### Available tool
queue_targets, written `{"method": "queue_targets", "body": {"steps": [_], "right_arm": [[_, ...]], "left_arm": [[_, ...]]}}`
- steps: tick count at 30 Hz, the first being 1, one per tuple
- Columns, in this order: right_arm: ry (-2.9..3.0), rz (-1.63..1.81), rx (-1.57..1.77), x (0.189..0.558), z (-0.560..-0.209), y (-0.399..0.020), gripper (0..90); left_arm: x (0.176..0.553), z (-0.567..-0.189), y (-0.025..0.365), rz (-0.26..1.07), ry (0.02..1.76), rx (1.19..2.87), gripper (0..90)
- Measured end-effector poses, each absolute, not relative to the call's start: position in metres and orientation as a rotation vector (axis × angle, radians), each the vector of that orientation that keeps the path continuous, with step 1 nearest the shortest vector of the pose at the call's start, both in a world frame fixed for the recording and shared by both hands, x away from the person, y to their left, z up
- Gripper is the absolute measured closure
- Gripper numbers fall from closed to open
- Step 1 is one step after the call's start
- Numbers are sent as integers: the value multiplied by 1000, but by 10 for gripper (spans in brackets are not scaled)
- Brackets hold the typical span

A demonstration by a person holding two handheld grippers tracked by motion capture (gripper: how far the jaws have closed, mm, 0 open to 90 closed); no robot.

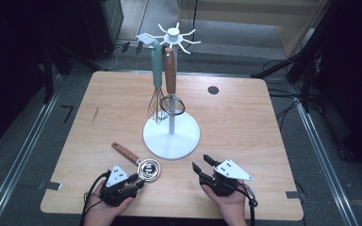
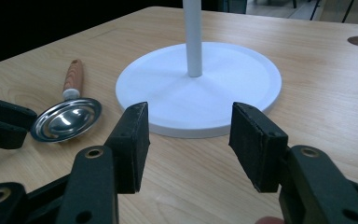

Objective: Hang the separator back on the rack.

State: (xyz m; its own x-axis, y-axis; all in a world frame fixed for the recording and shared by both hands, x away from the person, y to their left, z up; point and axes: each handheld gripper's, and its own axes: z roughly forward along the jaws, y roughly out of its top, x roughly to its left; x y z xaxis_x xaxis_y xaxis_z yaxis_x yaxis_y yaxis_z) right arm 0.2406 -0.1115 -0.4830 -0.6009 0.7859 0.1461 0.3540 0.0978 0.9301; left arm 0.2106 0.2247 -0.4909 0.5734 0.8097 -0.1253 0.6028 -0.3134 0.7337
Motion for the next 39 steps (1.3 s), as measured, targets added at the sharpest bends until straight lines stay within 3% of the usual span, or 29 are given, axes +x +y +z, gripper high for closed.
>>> {"method": "queue_targets", "body": {"steps": [9, 14, 26, 39], "right_arm": [[2034, 1504, 1092, 239, -486, -102, 491], [2040, 1498, 1101, 239, -487, -101, 496], [2071, 1503, 1106, 238, -491, -96, 499], [2101, 1517, 1094, 234, -492, -89, 510]], "left_arm": [[219, -484, 238, 351, 1189, 1910, 541], [232, -488, 234, 351, 1237, 1896, 531], [235, -492, 222, 411, 1248, 1958, 659], [223, -492, 208, 390, 1189, 2003, 676]]}}
